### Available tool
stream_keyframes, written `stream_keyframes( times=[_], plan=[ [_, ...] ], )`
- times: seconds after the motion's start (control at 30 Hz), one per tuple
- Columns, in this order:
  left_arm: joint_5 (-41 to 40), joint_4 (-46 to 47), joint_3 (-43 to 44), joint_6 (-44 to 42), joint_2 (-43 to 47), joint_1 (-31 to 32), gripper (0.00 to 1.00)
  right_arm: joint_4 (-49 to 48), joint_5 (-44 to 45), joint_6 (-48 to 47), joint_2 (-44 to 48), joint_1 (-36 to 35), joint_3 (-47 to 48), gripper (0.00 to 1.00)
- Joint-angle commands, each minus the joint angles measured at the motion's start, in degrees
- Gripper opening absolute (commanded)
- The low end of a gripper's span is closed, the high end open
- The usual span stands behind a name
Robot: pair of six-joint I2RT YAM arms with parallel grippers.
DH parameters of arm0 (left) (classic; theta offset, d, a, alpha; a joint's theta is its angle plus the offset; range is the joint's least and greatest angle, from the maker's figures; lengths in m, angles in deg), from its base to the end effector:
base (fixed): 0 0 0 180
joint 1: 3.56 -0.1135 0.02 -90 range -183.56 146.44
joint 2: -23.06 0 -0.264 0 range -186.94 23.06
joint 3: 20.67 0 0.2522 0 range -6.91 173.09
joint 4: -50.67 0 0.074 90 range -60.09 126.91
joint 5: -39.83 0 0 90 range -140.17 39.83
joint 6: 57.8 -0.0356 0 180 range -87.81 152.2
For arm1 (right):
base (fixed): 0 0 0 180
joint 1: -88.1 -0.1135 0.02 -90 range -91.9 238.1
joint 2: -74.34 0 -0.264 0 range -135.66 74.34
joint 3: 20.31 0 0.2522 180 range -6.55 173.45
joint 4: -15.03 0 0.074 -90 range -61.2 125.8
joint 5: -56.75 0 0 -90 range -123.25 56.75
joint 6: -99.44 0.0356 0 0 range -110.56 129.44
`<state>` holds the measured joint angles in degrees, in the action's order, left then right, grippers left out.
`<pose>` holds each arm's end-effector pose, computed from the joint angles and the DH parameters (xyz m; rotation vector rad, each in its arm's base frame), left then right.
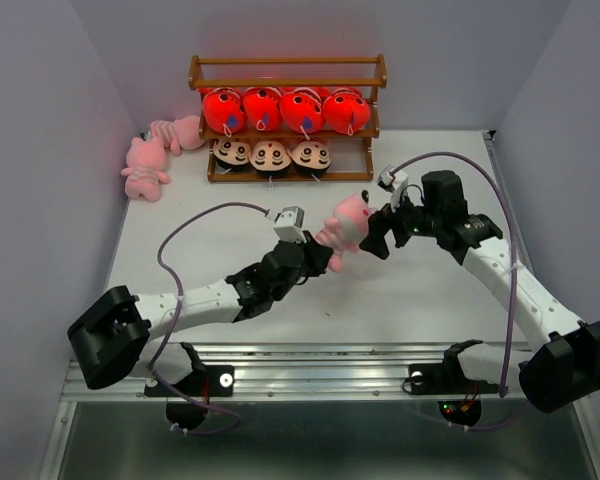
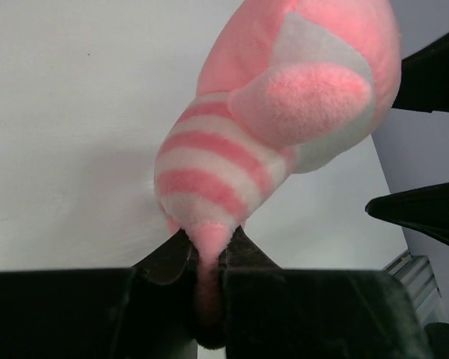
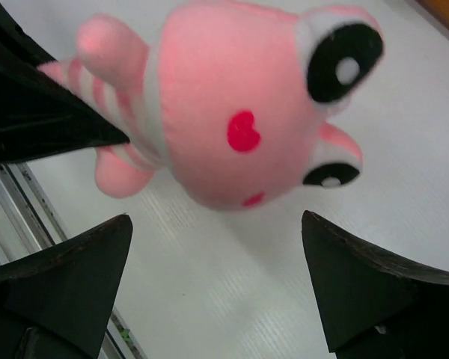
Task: Place and organize the stuffed toys onto the shelf
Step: Pass the stuffed toy from the right arm to the left
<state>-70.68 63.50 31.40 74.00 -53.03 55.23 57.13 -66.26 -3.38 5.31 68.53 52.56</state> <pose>0.1621 -0.2434 0.2463 0.0013 1.8550 -0.9477 0.2373 0.1049 0.3126 -0.9088 2.0060 0.7070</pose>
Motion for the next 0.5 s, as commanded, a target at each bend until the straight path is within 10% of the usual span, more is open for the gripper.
stream_keyframes(
  times=[0.0, 0.47],
  plan=[
    [5.0, 4.3, -3.3, -1.3, 6.6, -5.2, 0.00, -1.8, 6.0, -2.1, 3.9, 0.7, 1.5, 1.00],
    [18.8, -13.8, 14.1, -8.0, 14.9, -29.8, 0.00, -10.7, -0.3, -0.9, 8.8, 10.0, -12.5, 1.00]
  ],
)
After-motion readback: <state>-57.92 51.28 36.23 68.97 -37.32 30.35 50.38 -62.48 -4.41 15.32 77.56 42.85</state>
